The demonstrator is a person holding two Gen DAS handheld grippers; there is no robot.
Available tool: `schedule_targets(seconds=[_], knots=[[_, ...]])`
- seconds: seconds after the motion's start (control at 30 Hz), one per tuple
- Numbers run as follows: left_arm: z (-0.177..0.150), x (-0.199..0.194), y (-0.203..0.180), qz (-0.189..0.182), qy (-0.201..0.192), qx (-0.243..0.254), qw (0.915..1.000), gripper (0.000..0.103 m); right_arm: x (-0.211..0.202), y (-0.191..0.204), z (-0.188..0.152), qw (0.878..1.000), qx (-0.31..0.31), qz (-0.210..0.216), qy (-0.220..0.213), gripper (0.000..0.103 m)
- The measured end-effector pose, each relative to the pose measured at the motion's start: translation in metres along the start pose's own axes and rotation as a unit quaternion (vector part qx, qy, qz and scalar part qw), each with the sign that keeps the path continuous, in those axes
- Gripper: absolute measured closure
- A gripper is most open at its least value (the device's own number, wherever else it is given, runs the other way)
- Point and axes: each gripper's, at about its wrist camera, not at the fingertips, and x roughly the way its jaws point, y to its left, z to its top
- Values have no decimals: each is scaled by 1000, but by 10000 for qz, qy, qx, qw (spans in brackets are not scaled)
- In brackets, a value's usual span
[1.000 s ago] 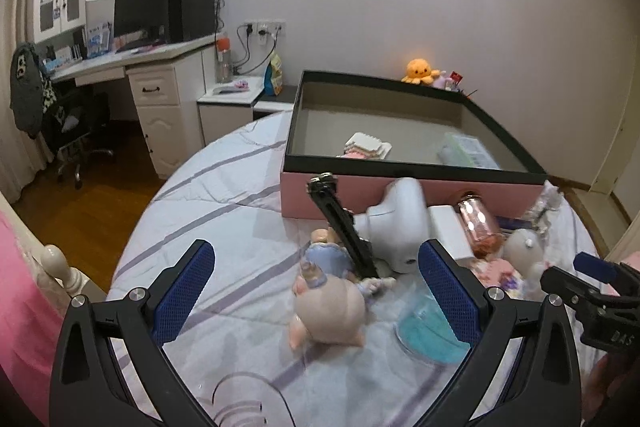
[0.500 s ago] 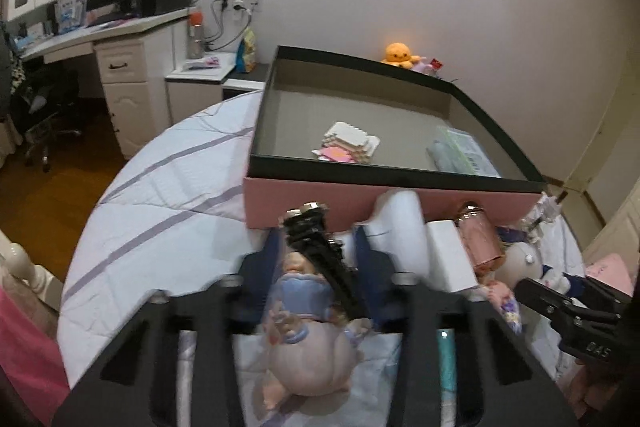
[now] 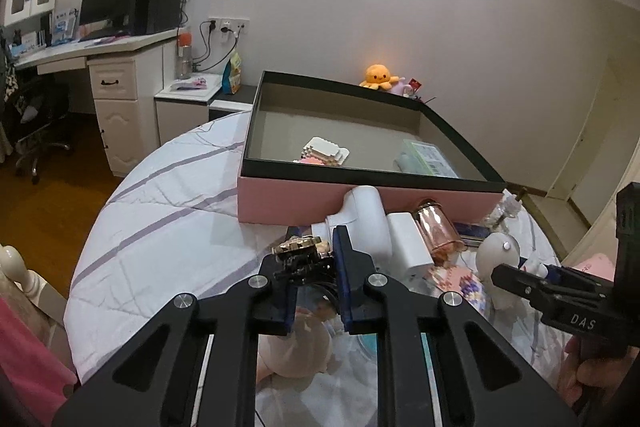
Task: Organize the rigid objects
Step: 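Grasp black hair clip with left tool while right tool grasps white fluffy toy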
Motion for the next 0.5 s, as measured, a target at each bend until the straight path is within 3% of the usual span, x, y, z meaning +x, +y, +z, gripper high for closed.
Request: schedule_targets(seconds=[0.27,0.5], knots=[[6,-22,-8,-71,-159,112,9998,88,-21,4,4,9998,-48,15,-207,50],[40,-42,-23,-216,-429,304,9984,88,-39,16,31,9987,-281,139,-403,50]])
